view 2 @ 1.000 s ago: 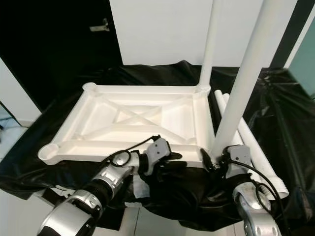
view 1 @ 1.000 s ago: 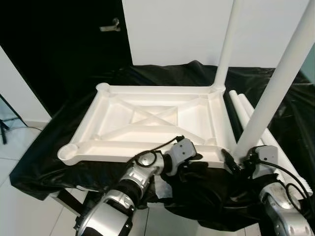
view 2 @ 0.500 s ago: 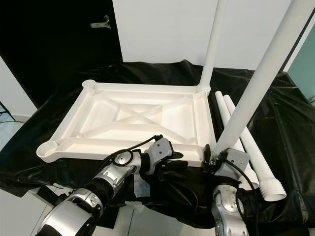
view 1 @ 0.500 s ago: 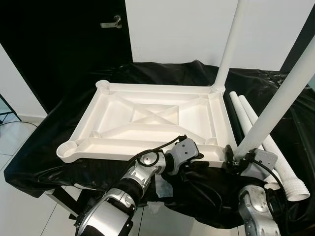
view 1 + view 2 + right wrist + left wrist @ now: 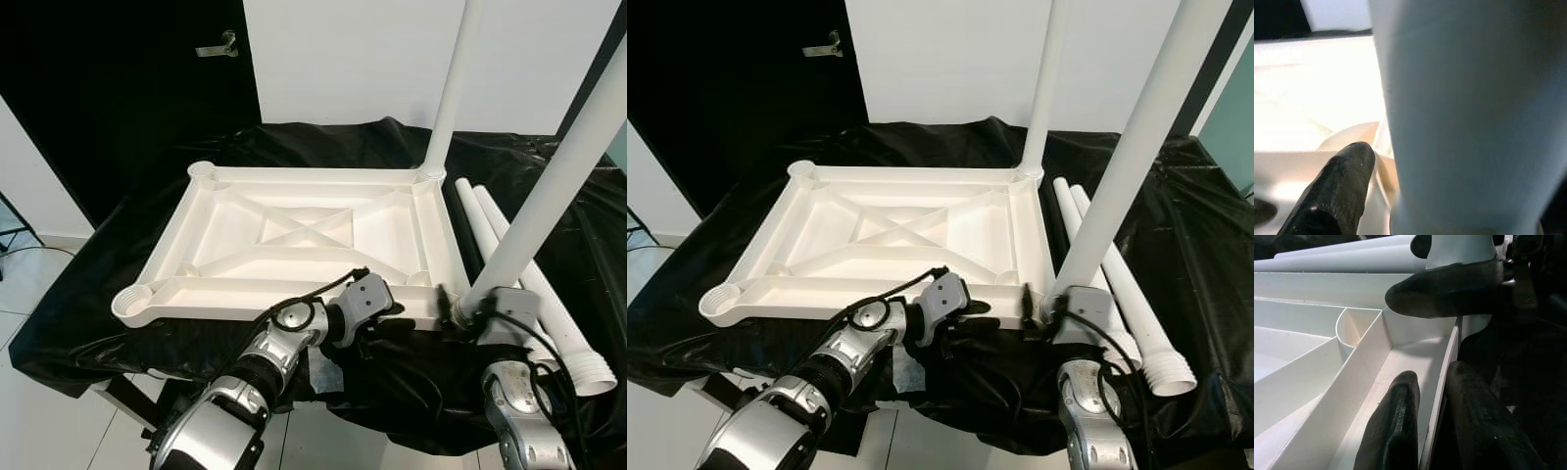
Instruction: Building children table
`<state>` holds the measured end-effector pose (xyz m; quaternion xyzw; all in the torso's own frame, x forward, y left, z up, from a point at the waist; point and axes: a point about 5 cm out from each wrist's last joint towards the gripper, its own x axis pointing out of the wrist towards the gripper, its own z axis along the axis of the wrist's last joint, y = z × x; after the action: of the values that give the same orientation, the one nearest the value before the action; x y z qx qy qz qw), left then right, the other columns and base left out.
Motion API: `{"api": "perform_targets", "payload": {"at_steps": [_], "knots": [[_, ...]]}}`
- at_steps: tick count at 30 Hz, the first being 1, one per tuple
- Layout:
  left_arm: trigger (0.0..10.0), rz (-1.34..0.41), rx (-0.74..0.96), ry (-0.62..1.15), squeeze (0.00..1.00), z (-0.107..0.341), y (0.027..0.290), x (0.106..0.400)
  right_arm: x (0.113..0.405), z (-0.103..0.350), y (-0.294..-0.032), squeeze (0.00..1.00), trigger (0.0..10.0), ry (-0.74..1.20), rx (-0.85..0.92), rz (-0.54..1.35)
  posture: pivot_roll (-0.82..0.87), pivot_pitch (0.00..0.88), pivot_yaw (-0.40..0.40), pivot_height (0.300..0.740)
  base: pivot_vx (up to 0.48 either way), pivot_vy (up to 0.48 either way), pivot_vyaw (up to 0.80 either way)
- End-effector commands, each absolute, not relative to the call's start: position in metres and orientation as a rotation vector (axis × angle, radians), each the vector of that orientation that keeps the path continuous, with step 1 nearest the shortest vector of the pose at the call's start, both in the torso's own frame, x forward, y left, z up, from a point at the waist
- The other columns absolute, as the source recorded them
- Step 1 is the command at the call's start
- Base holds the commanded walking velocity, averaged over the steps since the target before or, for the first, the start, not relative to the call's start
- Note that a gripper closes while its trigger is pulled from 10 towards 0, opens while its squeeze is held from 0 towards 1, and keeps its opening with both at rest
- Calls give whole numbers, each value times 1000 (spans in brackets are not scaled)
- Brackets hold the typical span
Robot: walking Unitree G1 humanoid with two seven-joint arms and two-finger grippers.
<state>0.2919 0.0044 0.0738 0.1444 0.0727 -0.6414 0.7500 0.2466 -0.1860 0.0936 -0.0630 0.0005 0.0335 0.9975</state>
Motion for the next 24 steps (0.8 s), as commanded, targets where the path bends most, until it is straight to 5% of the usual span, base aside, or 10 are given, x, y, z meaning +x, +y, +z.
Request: {"api": "perform_targets", "payload": {"at_steps": [1,11,12,13,14,15,16,24], "knots": [[10000,-1466,313,409,0,30,16,266,252,97,-163,0,10000,-7,-126,230,-157,0,25,740,0,0,0],[10000,-1465,308,409,0,29,15,265,243,99,-190,0,10000,131,-216,531,-156,0,24,740,0,0,0],[10000,-1463,309,409,0,29,16,265,242,98,-195,0,6980,158,-220,556,-156,0,24,740,0,0,0],[10000,-1463,309,409,0,29,16,265,242,98,-195,0,6980,158,-220,556,-156,0,24,740,0,0,0],[10000,-1462,310,409,0,29,16,266,241,98,-198,0,1176,174,-222,571,-156,0,24,740,0,0,0],[10000,-1462,310,408,0,30,16,266,240,97,-200,0,1176,187,-223,591,-155,0,26,740,0,0,0],[10000,-1461,311,407,0,30,16,266,239,96,-201,0,0,202,-220,610,-155,0,25,740,0,0,0],[10000,-1460,312,405,0,31,16,267,235,91,-199,0,0,244,-219,660,-153,0,28,740,0,0,0]]}}
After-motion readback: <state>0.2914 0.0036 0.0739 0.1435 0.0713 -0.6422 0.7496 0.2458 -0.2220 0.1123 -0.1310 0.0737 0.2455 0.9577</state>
